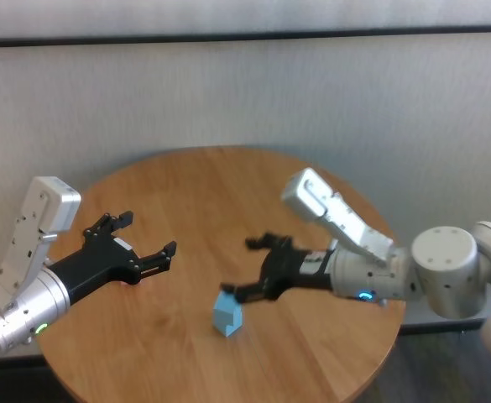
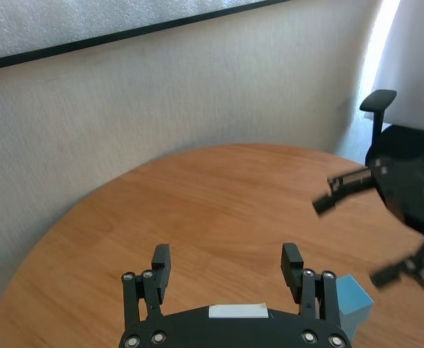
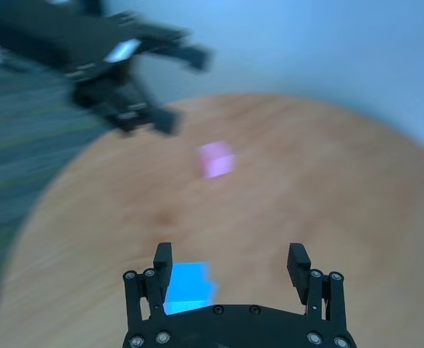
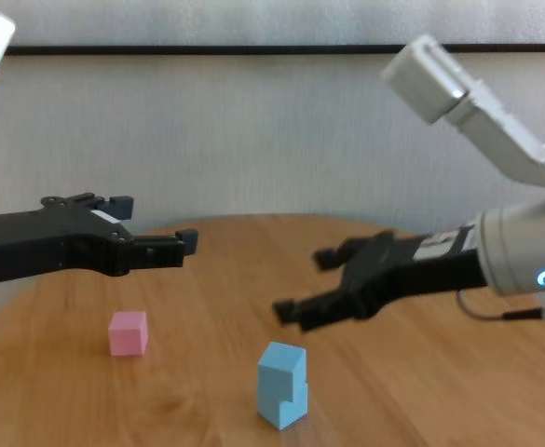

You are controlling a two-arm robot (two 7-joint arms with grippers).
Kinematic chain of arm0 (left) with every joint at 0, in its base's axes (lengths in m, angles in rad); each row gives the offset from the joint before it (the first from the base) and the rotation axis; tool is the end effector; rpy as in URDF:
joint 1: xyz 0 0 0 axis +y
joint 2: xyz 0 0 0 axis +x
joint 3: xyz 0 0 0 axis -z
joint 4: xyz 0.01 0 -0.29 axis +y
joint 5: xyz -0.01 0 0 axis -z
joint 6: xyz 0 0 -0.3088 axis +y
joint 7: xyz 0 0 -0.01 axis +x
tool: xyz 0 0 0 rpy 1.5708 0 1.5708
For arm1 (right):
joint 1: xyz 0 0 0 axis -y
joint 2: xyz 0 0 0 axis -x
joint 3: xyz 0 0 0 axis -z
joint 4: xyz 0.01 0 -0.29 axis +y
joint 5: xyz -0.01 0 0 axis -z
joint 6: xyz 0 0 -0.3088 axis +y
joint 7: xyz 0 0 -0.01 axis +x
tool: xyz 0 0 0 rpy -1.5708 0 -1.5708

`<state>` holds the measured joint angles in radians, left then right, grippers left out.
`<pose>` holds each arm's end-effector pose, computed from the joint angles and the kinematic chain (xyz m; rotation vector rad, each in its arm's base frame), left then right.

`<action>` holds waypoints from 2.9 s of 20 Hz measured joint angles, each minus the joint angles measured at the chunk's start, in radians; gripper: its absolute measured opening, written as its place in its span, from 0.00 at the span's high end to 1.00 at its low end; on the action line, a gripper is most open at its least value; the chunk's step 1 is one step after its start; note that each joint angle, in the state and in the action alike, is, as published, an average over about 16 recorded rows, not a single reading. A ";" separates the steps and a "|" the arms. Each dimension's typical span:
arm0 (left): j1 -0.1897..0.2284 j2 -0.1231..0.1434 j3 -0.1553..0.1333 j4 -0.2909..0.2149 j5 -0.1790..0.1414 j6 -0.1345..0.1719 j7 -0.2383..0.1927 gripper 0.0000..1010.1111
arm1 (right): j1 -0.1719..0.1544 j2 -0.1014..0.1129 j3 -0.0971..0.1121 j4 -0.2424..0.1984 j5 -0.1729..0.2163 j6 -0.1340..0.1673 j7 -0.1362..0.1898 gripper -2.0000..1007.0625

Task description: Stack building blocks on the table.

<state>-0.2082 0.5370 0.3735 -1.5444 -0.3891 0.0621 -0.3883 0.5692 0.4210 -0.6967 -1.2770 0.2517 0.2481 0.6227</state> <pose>0.3666 0.0549 -0.2567 0.1911 -0.0715 0.8795 0.4387 0.0217 -0.2434 -0.4965 -0.0462 -0.5221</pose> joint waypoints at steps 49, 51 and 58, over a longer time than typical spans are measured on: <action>-0.003 -0.190 -0.034 0.005 0.098 0.369 0.279 0.01 | -0.124 0.007 0.127 -0.086 -0.055 -0.062 -0.292 0.01; -0.004 -0.194 -0.040 0.015 0.109 0.368 0.290 0.01 | -0.124 0.007 0.127 -0.086 -0.055 -0.062 -0.292 0.01; -0.015 -0.215 -0.046 0.056 0.144 0.367 0.311 0.01 | -0.123 0.007 0.126 -0.086 -0.054 -0.061 -0.291 0.01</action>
<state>-0.2235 0.3221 0.3272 -1.4881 -0.2449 0.4290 -0.0775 0.4460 0.4282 -0.5703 -1.3629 0.1972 0.1868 0.3313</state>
